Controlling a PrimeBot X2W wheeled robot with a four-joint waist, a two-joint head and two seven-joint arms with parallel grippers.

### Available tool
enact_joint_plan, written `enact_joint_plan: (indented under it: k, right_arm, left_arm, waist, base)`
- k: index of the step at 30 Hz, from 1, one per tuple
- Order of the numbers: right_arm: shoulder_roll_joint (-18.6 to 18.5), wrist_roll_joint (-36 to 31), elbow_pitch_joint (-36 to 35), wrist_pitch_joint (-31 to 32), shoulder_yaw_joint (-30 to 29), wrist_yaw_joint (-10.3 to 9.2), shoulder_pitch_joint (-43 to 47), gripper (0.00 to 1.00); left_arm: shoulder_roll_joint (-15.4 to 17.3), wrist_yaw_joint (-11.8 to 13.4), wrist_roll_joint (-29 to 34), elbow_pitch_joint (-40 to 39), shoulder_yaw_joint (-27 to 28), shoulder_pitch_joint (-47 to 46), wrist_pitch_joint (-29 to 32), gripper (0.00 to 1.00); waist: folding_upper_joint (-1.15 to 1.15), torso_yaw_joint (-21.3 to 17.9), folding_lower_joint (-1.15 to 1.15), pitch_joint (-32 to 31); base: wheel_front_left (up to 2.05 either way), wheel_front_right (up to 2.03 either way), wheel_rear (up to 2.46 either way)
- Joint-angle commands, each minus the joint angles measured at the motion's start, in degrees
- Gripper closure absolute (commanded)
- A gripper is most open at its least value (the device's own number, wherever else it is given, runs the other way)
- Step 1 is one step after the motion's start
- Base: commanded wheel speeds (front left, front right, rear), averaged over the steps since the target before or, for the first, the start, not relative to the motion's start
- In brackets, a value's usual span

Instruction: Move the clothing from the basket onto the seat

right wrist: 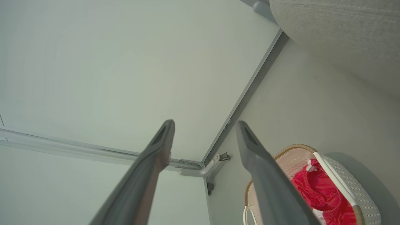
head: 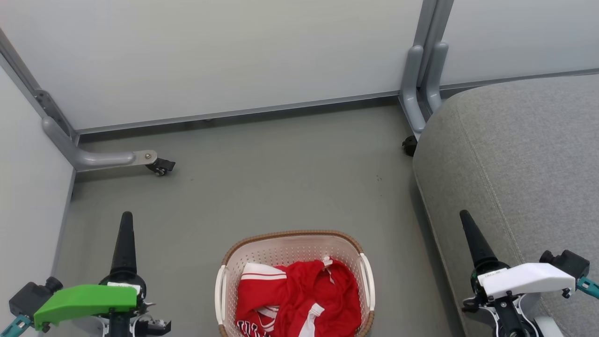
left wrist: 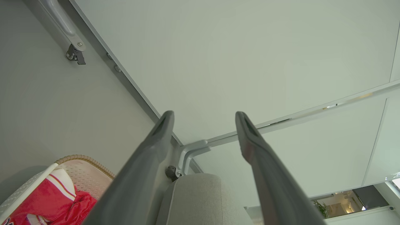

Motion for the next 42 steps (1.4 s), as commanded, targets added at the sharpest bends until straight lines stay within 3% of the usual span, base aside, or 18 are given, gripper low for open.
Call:
enact_joint_plan:
  k: [1,11,24,42]
  right_arm:
    - [-0.4,-2.4,-1.2,-0.6,0.4,0.01,-0.2,0.0]
    - [-0.4,-17.4,-2.6,-2.8,2.2,0.01,0.6,0.0]
    - [-0.5,-29.3,-5.1,-5.4,4.3,0.02,2.2,0.0]
    - [-0.6,-42.0,-7.3,-8.5,6.1,0.02,3.2,0.0]
  left_arm:
    - [0.3,-0.1,2.4,-1.4,-0.3,-0.1,-0.6,0.0]
    - [0.4,2.4,15.7,-3.6,-3.2,1.3,-2.8,0.0]
    - [0.4,5.3,28.3,-5.3,-5.9,3.2,-5.4,0.0]
    - [0.5,6.2,41.6,-6.7,-8.1,4.9,-8.5,0.0]
  waist:
    - [0.0,0.0,0.0,0.0]
    - [0.0,0.0,0.0,-0.1]
    - [0.0,-0.1,0.0,-0.8]
    - [0.0,-0.2,0.0,-0.9]
  base:
    - [0.0,0.0,0.0]
    - [0.0,0.0,0.0]
    - [0.0,0.0,0.0]
    - [0.0,0.0,0.0]
